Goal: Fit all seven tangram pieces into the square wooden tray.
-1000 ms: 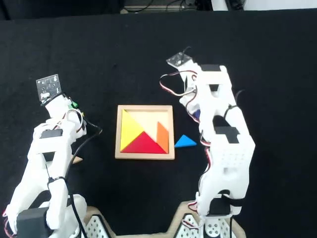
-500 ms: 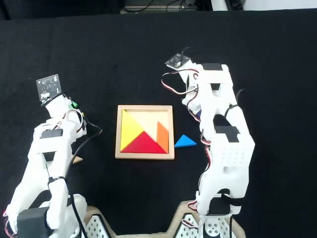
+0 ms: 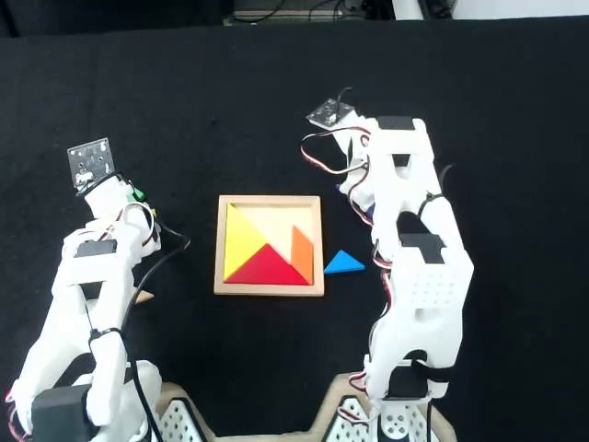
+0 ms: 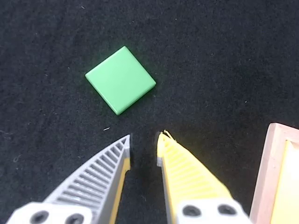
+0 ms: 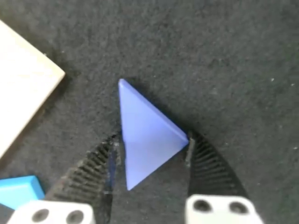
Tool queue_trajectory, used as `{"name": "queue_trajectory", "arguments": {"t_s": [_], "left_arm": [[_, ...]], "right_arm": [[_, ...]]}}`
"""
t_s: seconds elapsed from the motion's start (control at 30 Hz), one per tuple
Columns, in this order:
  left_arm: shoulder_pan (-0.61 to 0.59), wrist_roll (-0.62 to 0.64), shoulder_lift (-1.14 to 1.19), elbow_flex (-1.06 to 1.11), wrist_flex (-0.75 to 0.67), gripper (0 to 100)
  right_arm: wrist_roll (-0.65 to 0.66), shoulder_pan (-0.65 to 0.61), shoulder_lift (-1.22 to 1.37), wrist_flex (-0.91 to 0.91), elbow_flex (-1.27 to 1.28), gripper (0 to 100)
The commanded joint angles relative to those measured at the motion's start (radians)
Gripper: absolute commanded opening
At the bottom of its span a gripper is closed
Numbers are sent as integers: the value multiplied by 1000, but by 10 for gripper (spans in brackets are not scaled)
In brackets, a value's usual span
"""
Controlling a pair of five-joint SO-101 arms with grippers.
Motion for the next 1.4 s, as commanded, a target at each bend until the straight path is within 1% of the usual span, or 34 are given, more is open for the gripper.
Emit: {"name": "queue_trajectory", "arguments": {"t_s": [0.0, 0.27, 0.43, 0.7, 0.77, 0.83, 0.9, 0.97, 1.2, 1.27, 1.37], "left_arm": [[13, -3, -2, -19, -20, 105], [13, -3, -2, -19, -20, 105], [13, -3, -2, -21, -20, 105], [13, -3, -2, -16, -20, 105], [13, -3, -2, -16, -20, 105], [13, -3, -2, -16, -20, 105], [13, -3, -2, -19, -20, 105], [13, -3, -2, -21, -20, 105], [13, -3, -2, -21, -20, 105], [13, -3, -2, -21, -20, 105], [13, -3, -2, -21, -20, 105]], "right_arm": [[17, -17, 2, 5, -39, 96], [14, -14, -27, 6, -33, 96], [14, -15, -117, 75, -31, 96], [32, -12, -147, 87, -10, 104], [127, -18, -148, 143, -16, 159], [222, -20, -143, 187, -44, 253], [279, -20, -143, 193, -73, 338], [321, -23, -143, 196, -111, 386], [411, -103, -140, 215, -131, 385], [416, -120, -139, 209, -125, 357], [413, -121, -113, 189, -130, 279]]}}
